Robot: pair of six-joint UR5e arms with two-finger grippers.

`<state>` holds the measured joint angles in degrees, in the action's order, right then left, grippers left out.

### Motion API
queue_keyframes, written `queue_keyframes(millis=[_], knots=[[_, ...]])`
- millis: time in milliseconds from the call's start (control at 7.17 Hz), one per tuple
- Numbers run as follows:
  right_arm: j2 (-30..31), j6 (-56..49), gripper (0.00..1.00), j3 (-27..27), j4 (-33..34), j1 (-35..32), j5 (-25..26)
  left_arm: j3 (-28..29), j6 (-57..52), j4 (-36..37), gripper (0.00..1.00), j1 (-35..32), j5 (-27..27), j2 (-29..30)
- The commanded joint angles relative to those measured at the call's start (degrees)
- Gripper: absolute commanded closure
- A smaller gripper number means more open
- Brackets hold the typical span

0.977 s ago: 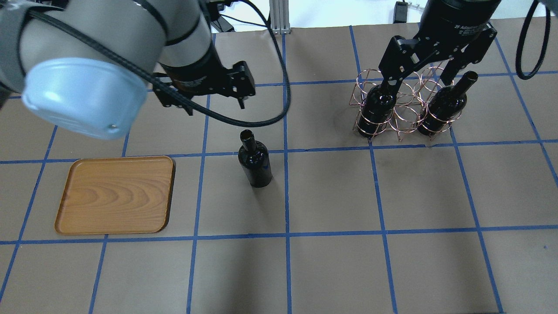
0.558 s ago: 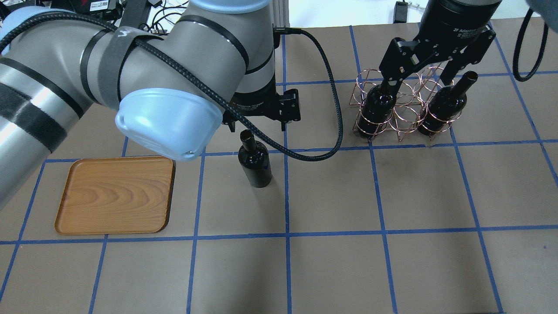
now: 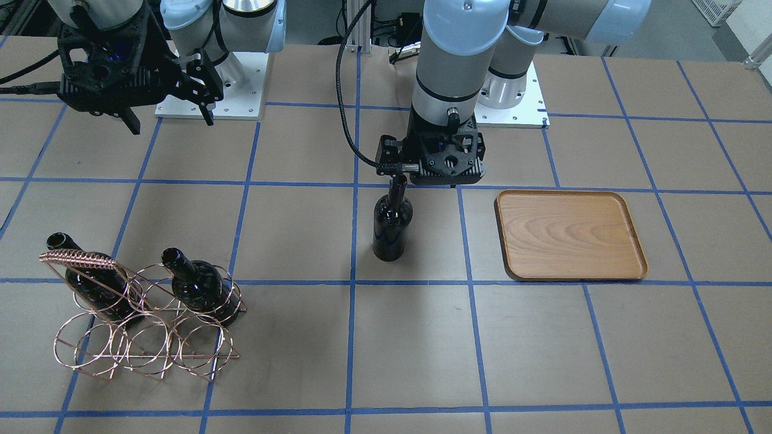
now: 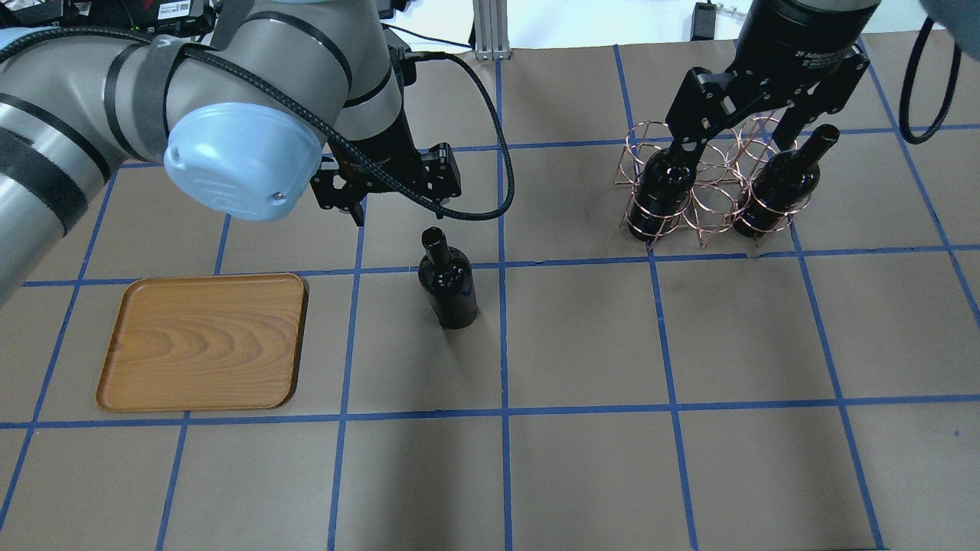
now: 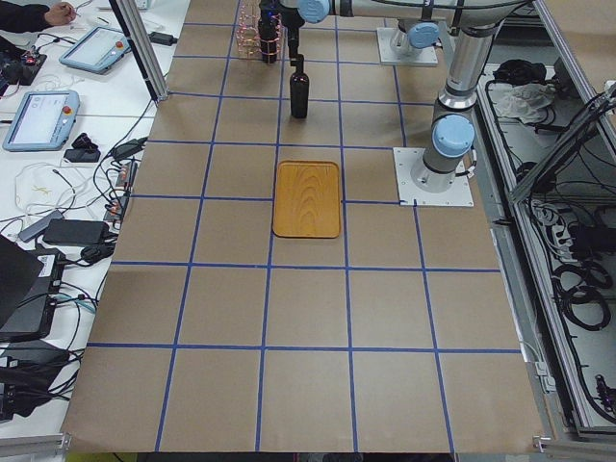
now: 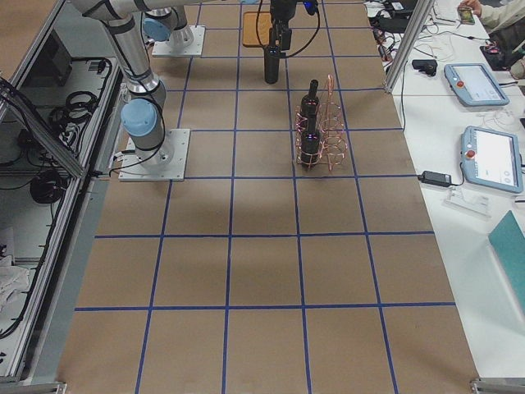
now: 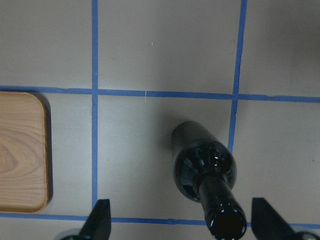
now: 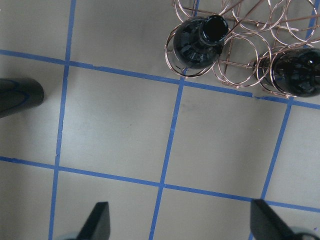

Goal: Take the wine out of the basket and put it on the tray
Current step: 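Move the left gripper over the standing bottle's neck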

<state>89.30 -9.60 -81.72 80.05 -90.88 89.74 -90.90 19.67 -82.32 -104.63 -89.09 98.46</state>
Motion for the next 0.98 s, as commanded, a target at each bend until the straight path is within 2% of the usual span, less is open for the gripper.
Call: queue_keyframes(millis=[0,140,279,558,698,837], knots=[[0.1,0.0,0.0,0.0,0.1,0.0,0.0,-0.7,1.8,0.5,0.02,-2.0,1.2,2.2],[0.1,0.2,0.0,0.0,0.0,0.0,0.0,-0.7,2.3,1.0,0.02,-2.9,1.1,3.0],[0.5,0.1,0.0,0.0,-0.4,0.0,0.0,-0.7,2.2,1.3,0.09,-3.4,1.2,3.8],[0.6,0.1,0.0,-0.1,-0.3,0.0,0.0,-0.6,0.7,1.5,0.64,-3.4,0.9,3.8],[0.6,0.2,0.0,-0.2,-0.1,0.0,-0.1,-0.6,0.7,1.5,0.69,-3.4,1.0,3.8],[0.7,0.2,0.0,-0.3,0.0,0.0,-0.2,-0.6,0.6,1.4,0.86,-3.4,1.0,3.6]])
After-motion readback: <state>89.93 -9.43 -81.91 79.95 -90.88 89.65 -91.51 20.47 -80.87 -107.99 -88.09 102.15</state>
